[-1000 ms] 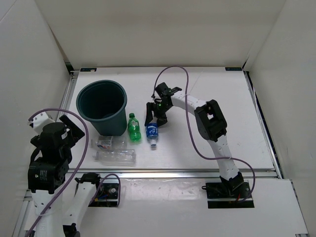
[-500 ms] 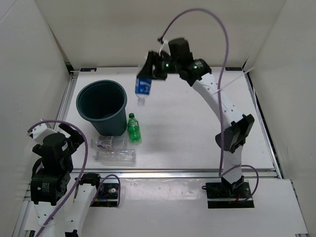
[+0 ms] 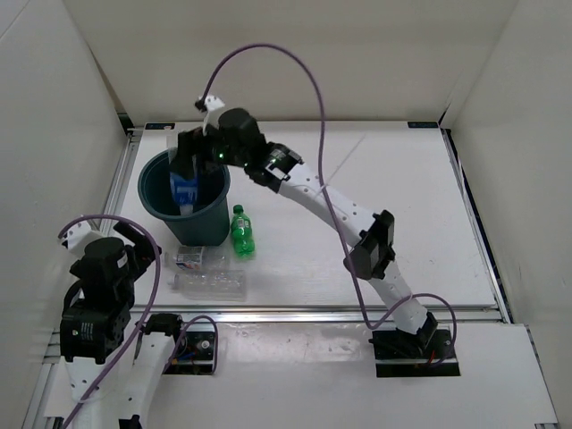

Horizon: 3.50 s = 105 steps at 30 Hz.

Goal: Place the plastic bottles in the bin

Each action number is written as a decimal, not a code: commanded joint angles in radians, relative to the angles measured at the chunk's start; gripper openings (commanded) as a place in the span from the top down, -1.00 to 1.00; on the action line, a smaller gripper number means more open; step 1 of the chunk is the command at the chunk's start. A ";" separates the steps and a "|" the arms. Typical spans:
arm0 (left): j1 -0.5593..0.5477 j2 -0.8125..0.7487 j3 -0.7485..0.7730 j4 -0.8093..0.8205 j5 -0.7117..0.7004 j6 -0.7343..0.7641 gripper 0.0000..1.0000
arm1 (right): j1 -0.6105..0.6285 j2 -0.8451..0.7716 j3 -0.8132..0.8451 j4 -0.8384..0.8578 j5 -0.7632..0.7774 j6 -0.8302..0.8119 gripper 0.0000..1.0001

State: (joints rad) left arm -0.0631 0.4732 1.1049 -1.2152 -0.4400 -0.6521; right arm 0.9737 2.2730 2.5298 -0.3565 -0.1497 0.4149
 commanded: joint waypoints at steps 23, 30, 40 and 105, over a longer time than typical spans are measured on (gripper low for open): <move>-0.006 -0.022 -0.053 -0.052 0.046 -0.221 -0.98 | -0.418 -0.190 -0.804 -0.012 -0.628 0.245 -1.00; -0.006 0.008 -0.001 -0.087 0.035 -0.221 -0.98 | -0.368 0.005 -0.657 -0.021 -0.657 0.328 -1.00; -0.006 0.073 0.044 -0.138 0.035 -0.230 -0.98 | -0.308 0.206 -0.572 -0.021 -0.683 0.384 -1.00; -0.006 -0.007 -0.117 -0.112 0.055 -0.271 -0.98 | -0.375 -0.152 -0.949 -0.372 -0.200 0.128 0.72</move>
State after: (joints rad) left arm -0.0631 0.4793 0.9817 -1.3174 -0.3603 -0.8818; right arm 0.6601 2.2295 1.6749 -0.6636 -0.5129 0.5793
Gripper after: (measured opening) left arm 0.992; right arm 0.651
